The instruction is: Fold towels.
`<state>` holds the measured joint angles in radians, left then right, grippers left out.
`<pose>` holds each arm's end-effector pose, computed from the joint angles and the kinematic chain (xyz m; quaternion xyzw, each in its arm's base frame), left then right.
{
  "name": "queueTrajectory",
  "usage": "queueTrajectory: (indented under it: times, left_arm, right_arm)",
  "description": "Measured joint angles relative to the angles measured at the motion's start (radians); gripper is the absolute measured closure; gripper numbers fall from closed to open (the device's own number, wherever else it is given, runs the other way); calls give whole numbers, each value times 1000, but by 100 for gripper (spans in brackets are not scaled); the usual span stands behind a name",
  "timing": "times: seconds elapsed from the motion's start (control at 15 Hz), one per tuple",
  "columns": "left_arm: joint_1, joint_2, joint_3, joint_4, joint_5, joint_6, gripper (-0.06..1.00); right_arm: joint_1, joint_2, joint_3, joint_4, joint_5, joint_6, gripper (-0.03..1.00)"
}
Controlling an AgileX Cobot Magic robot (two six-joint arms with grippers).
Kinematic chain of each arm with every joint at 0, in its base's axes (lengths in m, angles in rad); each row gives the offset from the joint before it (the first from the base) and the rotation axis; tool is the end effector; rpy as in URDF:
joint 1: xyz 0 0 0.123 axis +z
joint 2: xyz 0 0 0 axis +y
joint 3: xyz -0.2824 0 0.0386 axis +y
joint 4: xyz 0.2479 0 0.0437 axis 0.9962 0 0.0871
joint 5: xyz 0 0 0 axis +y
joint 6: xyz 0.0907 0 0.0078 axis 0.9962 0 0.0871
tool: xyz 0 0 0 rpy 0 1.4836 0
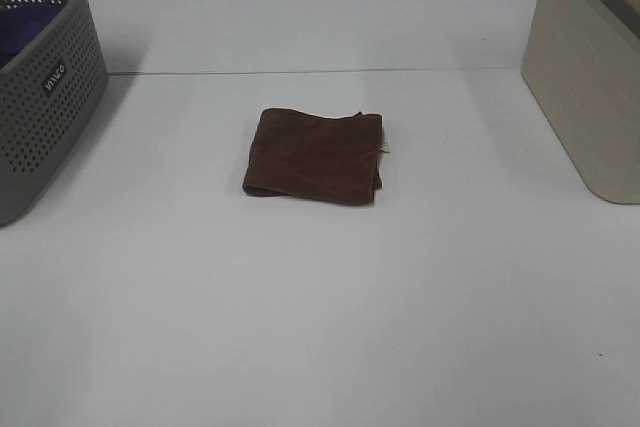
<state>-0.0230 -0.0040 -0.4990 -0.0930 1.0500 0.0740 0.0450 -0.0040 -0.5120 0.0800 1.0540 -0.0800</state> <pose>-0.0053 -0.0072 0.2780 0.0428 0.8476 -0.0330 0.5278 -0.0070 0.0060 0.2812 -0.0546 0.8448 0.0307 0.5314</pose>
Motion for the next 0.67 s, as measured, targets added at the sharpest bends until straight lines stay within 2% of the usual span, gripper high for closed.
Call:
queueTrajectory:
  times: [0.67]
  left_arm:
    - [0,-1,0,0,0,0,13]
  right_arm:
    - [0,0,0,2,0,0,23]
